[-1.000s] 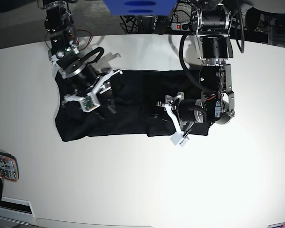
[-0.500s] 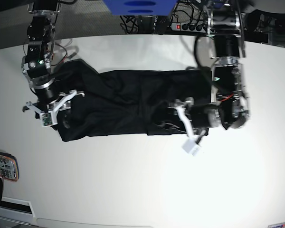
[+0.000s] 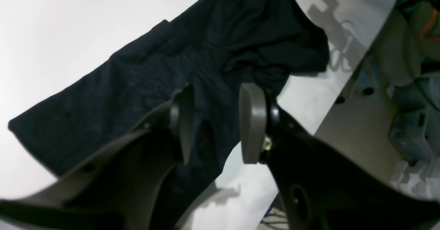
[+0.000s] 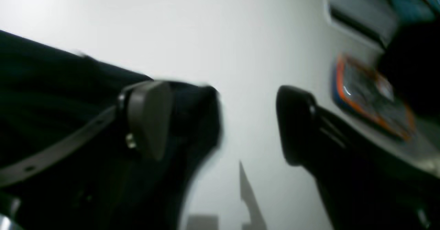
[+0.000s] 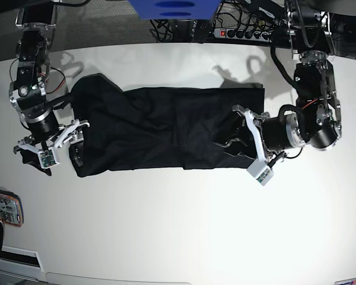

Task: Fold the T-shirt properly
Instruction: 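Release the folded end and move both grippers apart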

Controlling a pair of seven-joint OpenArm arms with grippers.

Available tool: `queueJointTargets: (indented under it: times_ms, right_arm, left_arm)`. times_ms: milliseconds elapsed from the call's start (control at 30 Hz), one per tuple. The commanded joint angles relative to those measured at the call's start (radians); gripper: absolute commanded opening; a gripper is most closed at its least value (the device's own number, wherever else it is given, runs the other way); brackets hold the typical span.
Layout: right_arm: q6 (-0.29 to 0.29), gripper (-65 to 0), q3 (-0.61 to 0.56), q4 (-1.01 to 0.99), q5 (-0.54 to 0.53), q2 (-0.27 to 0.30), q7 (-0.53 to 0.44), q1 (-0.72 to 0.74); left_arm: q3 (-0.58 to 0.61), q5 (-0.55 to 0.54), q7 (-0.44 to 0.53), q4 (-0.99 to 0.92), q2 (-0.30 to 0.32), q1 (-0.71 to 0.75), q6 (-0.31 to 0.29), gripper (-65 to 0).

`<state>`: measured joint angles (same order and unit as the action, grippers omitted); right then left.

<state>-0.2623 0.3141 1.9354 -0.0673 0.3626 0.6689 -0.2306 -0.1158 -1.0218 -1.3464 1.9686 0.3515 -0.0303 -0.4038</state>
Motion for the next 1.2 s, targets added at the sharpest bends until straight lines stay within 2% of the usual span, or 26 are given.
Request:
queueJointTargets:
  times_ms: [0,167,233,333,433,600,667,767,867,1000,1167]
  right_arm:
    - [0.013,-18.3,0.010,0.009,0.007,0.016,-0.011,0.012]
    - [0.013,-18.4,0.020,0.008,0.002,0.013,0.015,0.017]
    - [0.016,-18.4,0.050,0.008,0.001,0.003,0.076,0.018]
    - [0.016,-18.4,0.116,0.008,-0.042,-0.055,0.177,0.079]
    - [0.016,-18.4,0.185,0.006,-0.174,-0.064,0.298,0.145]
    - [0.014,-18.4,0.274,0.006,-0.486,-0.064,0.487,0.190]
    - [0.014,-18.4,0.303,0.006,-0.563,-0.063,0.544,0.208]
    - [0.014,-18.4,0.308,0.005,-0.573,-0.063,0.565,0.218]
    - [0.014,-18.4,0.296,-0.021,-0.540,-0.063,0.569,0.218]
    - [0.014,-18.5,0.283,-0.098,-0.532,-0.063,0.622,0.216]
    - [0.014,-18.5,0.282,-0.167,-0.532,-0.064,0.618,0.214]
  left_arm:
    - [-0.015,-0.022,0.022,0.021,0.007,-0.013,-0.002,-43.1]
    - [-0.132,0.018,0.022,0.022,0.005,-0.013,-0.001,-43.1]
    - [-0.183,0.045,0.022,0.024,0.005,-0.013,0.003,-43.1]
    - [-0.247,0.085,0.020,0.024,0.005,0.007,-0.001,-43.1]
    - [-0.284,0.113,0.022,0.065,0.005,0.030,-0.002,-43.1]
    - [-0.313,0.166,0.022,0.116,0.005,0.060,-0.002,-43.1]
    - [-0.328,0.186,0.022,0.122,0.005,0.060,-0.002,-43.1]
    - [-0.364,0.191,0.022,0.130,0.005,0.077,-0.002,-43.1]
    - [-0.391,0.191,0.022,0.134,0.005,0.082,-0.002,-43.3]
    - [-0.396,0.191,0.022,0.136,0.005,0.111,-0.002,-43.4]
    - [-0.396,0.191,0.022,0.136,0.005,0.114,-0.002,-43.5]
